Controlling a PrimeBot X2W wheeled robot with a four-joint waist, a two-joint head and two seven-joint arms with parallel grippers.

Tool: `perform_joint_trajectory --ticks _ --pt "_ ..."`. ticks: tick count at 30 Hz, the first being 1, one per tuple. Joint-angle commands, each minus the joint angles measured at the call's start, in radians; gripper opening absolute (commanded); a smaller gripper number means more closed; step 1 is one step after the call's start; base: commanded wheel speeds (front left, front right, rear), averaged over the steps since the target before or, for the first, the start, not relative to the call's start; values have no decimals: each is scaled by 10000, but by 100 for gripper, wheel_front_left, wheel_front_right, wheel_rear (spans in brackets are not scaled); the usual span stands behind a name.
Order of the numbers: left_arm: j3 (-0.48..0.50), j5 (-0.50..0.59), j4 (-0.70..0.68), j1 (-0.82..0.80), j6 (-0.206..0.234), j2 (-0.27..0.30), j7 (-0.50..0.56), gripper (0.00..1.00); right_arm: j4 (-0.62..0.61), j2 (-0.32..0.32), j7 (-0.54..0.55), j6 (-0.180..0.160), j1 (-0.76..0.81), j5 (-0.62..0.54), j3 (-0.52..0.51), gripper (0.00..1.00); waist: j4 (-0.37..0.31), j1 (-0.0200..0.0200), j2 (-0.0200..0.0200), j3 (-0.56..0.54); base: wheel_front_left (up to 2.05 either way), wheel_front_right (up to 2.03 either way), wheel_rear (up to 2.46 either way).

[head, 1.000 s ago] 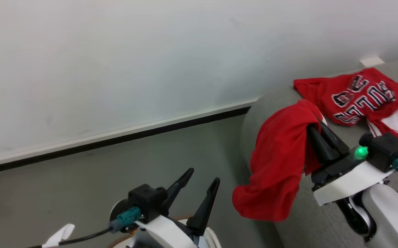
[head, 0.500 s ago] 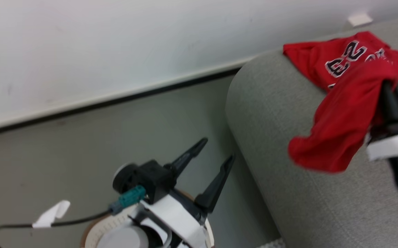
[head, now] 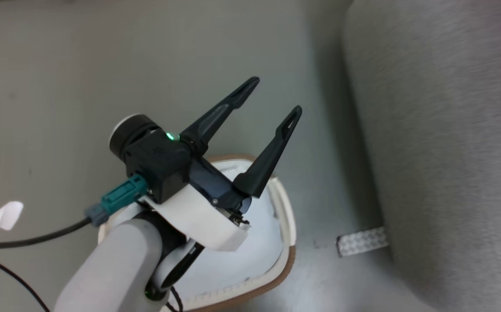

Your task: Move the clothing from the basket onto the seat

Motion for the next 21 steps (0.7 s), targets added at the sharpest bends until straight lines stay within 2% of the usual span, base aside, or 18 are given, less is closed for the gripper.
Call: perform_joint_trajectory --ticks 1,7,10,13,15,16,17,21 --pt "-32 -56 5 -177 -56 -25 -132 100 278 -253 61 -26 -106 -621 -563 0 921 -4 -1 1234 0 0 0" --pt "-76 -95 213 -135 -80 -31 -414 100 1063 -39 -157 -26 717 -1786 -2533 0 1106 -4 -1 1483 0 0 0" --pt "-33 -81 369 18 -26 68 -504 100 1486 352 -392 -26 1314 -2121 -2981 0 966 -4 -1 1327 0 0 0" --pt "-10 -107 516 163 34 150 -508 100 1871 763 -688 -26 1869 -2057 -2964 0 752 -4 -1 1038 0 0 0" --pt "30 -160 567 296 72 209 -481 100 2008 1008 -941 -26 2147 -1906 -2832 42 600 -4 -1 792 0 0 0" --pt "49 -199 592 353 103 224 -478 100 2056 1085 -1044 -26 2273 -1896 -2722 74 549 -4 -1 652 0 0 0" --pt "74 -215 612 425 157 238 -485 100 2085 1173 -1125 -26 2438 -1799 -2587 100 496 -4 -1 490 0 0 0" --pt "161 -358 732 698 295 226 -540 100 2049 1248 -1309 -26 3024 -1556 -2048 100 401 -4 -1 -92 0 0 0"
